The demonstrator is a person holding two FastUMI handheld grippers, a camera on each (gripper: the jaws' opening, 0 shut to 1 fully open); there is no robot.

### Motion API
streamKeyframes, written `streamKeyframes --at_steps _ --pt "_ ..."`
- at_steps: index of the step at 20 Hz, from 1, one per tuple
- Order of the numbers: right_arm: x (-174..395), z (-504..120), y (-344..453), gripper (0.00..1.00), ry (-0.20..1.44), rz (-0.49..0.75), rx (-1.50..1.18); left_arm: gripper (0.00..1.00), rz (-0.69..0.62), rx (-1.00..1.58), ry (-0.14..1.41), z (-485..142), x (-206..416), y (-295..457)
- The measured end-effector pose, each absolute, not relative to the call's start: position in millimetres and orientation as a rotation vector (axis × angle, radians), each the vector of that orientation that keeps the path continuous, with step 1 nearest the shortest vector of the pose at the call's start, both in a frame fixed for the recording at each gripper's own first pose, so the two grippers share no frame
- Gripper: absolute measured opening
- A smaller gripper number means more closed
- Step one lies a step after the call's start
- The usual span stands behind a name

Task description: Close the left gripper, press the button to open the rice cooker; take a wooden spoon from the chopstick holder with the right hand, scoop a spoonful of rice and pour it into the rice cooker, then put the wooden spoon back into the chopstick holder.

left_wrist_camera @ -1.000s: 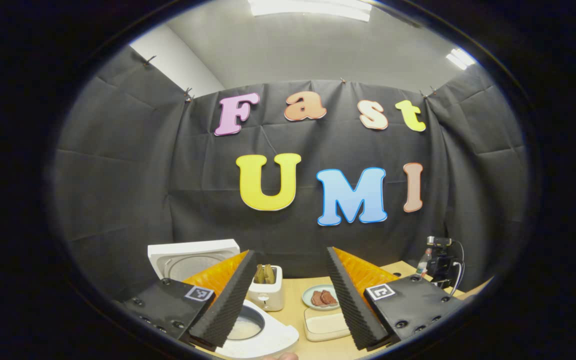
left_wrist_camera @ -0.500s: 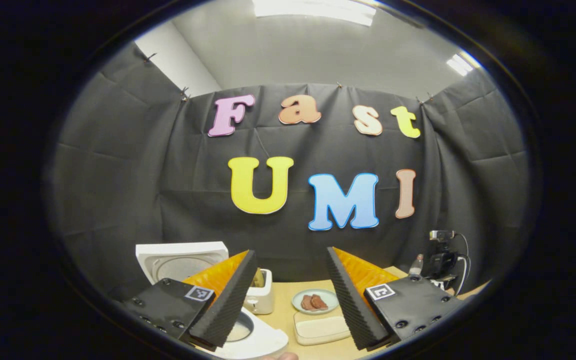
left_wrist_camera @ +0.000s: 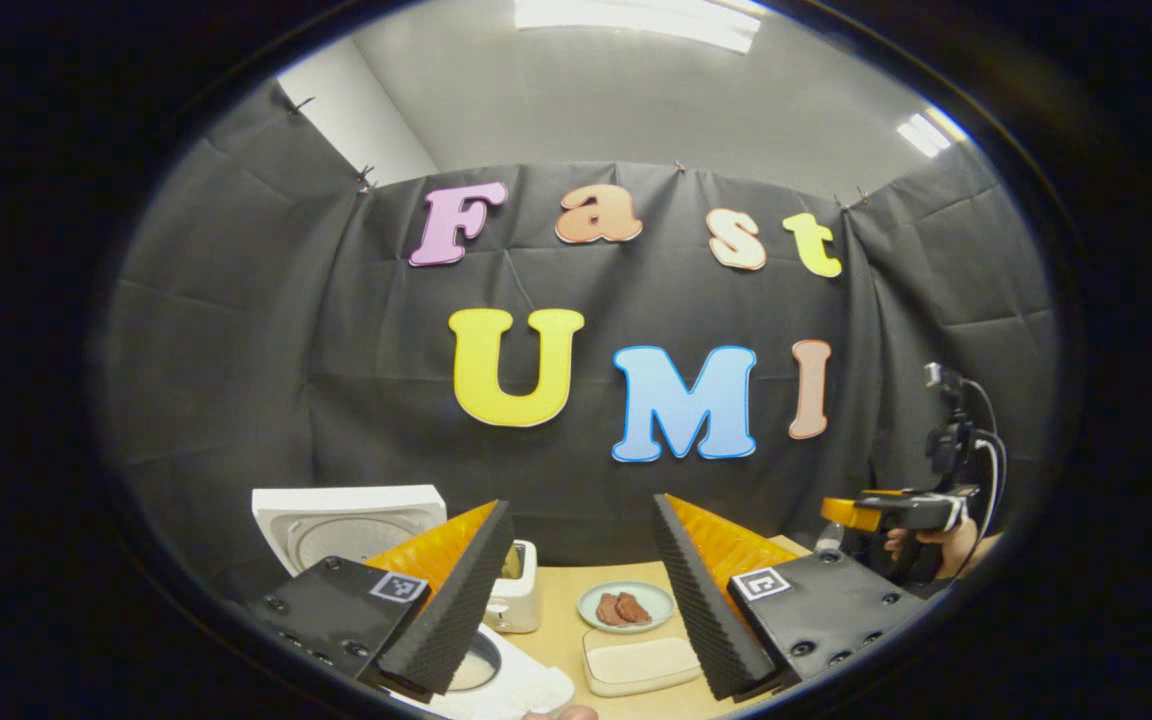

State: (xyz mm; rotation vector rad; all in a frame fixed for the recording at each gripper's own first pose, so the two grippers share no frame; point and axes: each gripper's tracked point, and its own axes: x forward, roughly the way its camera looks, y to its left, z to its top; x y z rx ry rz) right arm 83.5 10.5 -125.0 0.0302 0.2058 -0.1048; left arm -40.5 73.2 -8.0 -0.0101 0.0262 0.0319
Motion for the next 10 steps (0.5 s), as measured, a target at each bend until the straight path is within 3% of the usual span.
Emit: streamKeyframes --at_steps 6,10 --pt "83 -97 17 0.95 0.179 -0.088 0.03 0.92 0.124 0.002 0.047 -10 -34 101" --pt "82 -97 24 0.95 0.187 -0.071 0.014 0.97 0.227 -0.044 0.058 -10 -29 119"
